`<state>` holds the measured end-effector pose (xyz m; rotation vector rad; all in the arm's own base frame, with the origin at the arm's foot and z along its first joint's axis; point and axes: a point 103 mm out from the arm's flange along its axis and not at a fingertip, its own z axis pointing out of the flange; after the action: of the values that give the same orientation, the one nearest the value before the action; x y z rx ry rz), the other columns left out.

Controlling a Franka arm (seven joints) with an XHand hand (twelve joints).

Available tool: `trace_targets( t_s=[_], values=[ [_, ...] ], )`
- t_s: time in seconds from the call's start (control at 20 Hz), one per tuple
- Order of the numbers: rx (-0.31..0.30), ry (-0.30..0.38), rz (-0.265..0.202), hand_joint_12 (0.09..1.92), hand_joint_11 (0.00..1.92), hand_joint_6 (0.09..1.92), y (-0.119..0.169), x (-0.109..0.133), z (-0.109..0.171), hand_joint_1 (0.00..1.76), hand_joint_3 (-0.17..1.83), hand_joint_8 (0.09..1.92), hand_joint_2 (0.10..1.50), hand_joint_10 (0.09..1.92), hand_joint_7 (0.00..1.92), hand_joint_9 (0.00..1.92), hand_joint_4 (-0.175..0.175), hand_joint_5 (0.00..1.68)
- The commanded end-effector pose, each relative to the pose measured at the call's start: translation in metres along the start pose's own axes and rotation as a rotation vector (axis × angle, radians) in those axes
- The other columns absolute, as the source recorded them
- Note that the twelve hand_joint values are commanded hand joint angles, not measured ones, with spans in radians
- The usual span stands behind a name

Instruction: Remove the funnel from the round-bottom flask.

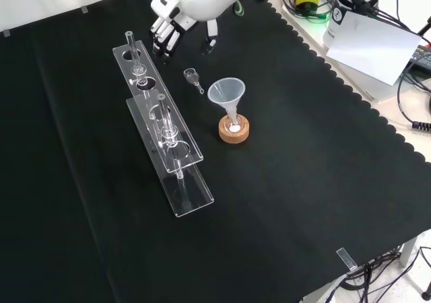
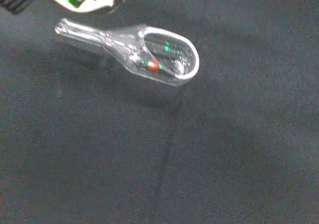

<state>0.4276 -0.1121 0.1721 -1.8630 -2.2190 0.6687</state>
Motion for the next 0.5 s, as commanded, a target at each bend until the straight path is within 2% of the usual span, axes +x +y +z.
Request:
trace_targets(
  t_s=[0.05, 0.3, 0.5],
  values=[
    [-0.043, 0.050, -0.027, 1.41, 0.07, 0.09, -0.027, 0.013, -0.023, 0.84, 0.63, 0.55, 0.60, 0.70, 0.07, 0.19, 0.001, 0.32],
    [-0.070, 0.067, -0.068, 1.41, 0.09, 0.09, -0.041, 0.027, -0.043, 0.83, 0.63, 0.56, 0.60, 0.70, 0.08, 0.21, 0.001, 0.33],
    [-0.092, 0.104, -0.130, 1.41, 0.15, 0.09, -0.048, 0.044, -0.061, 0.82, 0.62, 0.58, 0.61, 0.70, 0.12, 0.26, 0.000, 0.33]
  ],
)
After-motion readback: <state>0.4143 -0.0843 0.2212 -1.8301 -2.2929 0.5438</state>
